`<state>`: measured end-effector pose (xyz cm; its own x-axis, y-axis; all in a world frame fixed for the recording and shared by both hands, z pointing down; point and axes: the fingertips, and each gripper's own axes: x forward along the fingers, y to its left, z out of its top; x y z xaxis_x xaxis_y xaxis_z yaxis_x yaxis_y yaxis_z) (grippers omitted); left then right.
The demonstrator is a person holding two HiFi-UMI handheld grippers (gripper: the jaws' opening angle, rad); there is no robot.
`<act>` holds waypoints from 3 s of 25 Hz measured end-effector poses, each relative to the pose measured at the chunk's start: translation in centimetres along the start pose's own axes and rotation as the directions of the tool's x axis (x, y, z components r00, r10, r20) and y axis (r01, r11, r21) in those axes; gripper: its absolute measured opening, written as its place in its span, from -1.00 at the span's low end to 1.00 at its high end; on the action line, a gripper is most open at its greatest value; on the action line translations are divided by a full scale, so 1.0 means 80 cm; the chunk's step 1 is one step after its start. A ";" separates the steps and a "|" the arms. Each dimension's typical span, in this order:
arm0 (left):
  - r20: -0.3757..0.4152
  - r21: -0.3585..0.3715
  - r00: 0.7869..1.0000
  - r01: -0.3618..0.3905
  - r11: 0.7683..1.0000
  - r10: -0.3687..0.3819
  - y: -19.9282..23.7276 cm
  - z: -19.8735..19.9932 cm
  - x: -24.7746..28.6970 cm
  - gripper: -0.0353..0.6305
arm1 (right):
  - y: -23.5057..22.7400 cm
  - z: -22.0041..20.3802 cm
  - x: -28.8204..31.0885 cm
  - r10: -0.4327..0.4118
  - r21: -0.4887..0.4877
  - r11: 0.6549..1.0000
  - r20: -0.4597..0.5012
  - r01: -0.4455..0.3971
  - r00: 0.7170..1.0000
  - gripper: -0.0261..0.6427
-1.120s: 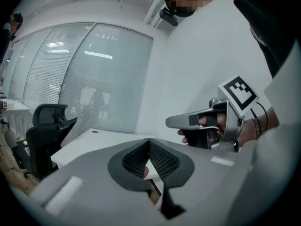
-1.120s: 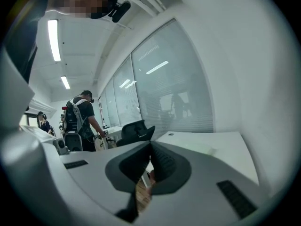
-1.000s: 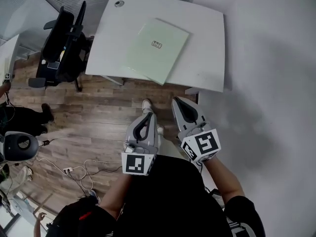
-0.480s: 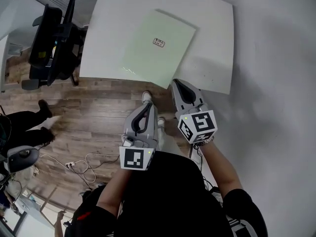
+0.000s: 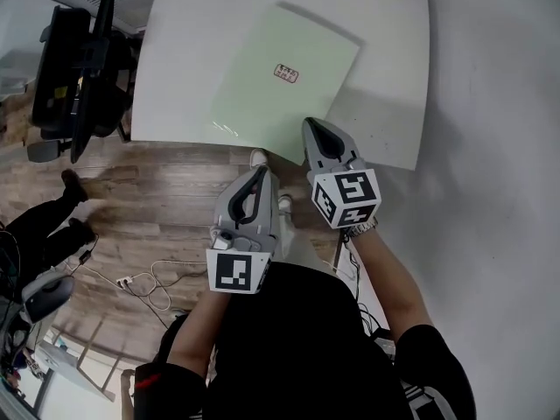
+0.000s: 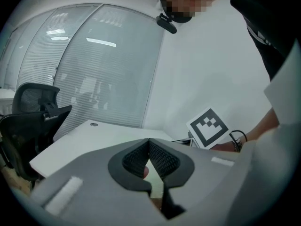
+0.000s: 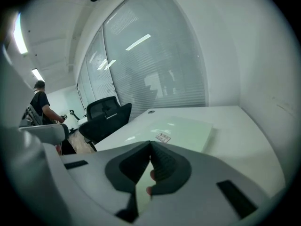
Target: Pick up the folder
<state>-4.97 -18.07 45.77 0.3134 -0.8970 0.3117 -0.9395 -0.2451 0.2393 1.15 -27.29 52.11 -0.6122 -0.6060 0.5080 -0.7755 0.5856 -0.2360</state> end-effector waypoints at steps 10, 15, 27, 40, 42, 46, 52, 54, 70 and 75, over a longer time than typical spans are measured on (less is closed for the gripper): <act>-0.031 -0.032 0.999 -0.024 0.999 0.023 0.032 -0.014 0.020 -0.88 | -0.024 -0.023 0.064 -0.029 0.016 0.999 -0.135 0.032 0.990 -0.93; -0.047 -0.040 0.999 -0.027 0.999 0.025 0.040 -0.017 0.023 -0.88 | -0.027 -0.035 0.082 -0.042 0.031 0.998 -0.224 0.050 0.974 -0.92; -0.030 -0.030 0.999 -0.032 0.999 0.031 0.045 -0.027 0.013 -0.88 | -0.025 -0.059 0.089 -0.052 0.014 0.998 -0.330 0.060 0.943 -0.93; 0.039 -0.013 0.998 -0.046 0.999 0.046 0.037 -0.029 -0.002 -0.88 | -0.018 -0.065 0.082 -0.033 0.019 0.999 -0.330 0.042 0.944 -0.93; -0.032 -0.036 0.998 -0.046 0.998 0.045 0.032 -0.041 -0.008 -0.88 | -0.015 -0.068 0.078 -0.029 0.025 0.999 -0.331 0.039 0.943 -0.93; -0.062 -0.054 0.997 -0.057 0.997 0.053 0.025 -0.049 -0.016 -0.88 | -0.008 -0.076 0.069 -0.020 0.038 0.999 -0.329 0.034 0.944 -0.93; -0.056 -0.050 0.996 -0.067 0.997 0.064 0.018 -0.053 -0.035 -0.88 | 0.007 -0.087 0.053 -0.014 0.038 0.999 -0.322 0.028 0.947 -0.93; -0.057 -0.052 0.996 -0.071 0.996 0.068 0.015 -0.058 -0.044 -0.88 | 0.013 -0.093 0.047 -0.007 0.041 0.999 -0.323 0.022 0.946 -0.93; -0.027 -0.072 0.998 -0.052 0.996 0.050 0.000 -0.099 -0.069 -0.88 | 0.049 -0.085 -0.011 0.060 0.063 0.997 -0.200 -0.048 0.978 -0.93; -0.057 -0.264 0.998 -0.010 0.964 -0.006 -0.005 -0.142 -0.059 -0.88 | 0.064 -0.052 -0.052 0.077 0.037 0.997 -0.107 -0.074 0.991 -0.93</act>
<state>-4.48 -9.55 54.68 0.3261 -0.8730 0.3626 -0.8727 -0.1306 0.4704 0.35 -19.51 52.26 -0.6502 -0.4980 0.5738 -0.7336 0.6081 -0.3034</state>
